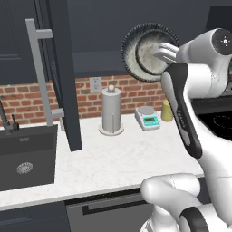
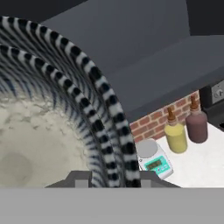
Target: Pick up the bowls on the counter and stack them on top of one another in the open cabinet. Place the smaller bowl on top of the larger bowl.
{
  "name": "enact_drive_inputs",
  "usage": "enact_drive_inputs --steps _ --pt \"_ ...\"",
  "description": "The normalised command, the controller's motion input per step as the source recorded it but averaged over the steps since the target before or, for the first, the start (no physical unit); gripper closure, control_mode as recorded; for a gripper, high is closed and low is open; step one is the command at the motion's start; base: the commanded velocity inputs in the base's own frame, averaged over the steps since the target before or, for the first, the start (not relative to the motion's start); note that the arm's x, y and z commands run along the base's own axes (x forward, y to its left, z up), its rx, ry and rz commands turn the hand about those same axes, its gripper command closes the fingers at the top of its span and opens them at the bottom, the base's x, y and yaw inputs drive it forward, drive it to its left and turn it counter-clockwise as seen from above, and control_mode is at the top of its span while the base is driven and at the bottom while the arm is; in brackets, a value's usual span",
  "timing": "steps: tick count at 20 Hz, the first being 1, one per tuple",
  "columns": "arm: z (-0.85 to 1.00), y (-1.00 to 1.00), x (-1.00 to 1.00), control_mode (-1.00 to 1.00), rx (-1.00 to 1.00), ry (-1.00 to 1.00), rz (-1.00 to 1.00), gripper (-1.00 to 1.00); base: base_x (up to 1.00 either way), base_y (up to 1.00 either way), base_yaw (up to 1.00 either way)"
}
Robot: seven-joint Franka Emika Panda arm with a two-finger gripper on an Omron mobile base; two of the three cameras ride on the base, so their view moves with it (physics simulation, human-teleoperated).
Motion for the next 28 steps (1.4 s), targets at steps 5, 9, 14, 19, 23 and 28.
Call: enact_drive_inputs --steps 5,9,14,19,23,28 --pt "0.00 0.00 0.99 -1.00 -0.04 0.06 -0.03 1.00 0.00 0.00 0.00" --pt "0.00 0.00 0.84 -1.00 -0.01 0.00 -0.02 1.00 0.00 0.00 0.00" --pt "-0.08 -0.08 0.66 -1.00 -0.01 0.05 -0.01 1.00 0.00 0.00 0.00" --pt "-0.18 -0.04 0.55 -1.00 -0.02 0.07 0.00 1.00 0.00 0.00 0.00" --pt "-0.20 0.00 0.42 -1.00 -0.03 0.09 0.00 1.00 0.00 0.00 0.00" --pt "-0.11 -0.03 0.32 -1.00 -0.02 0.07 0.00 1.00 0.00 0.00 0.00"
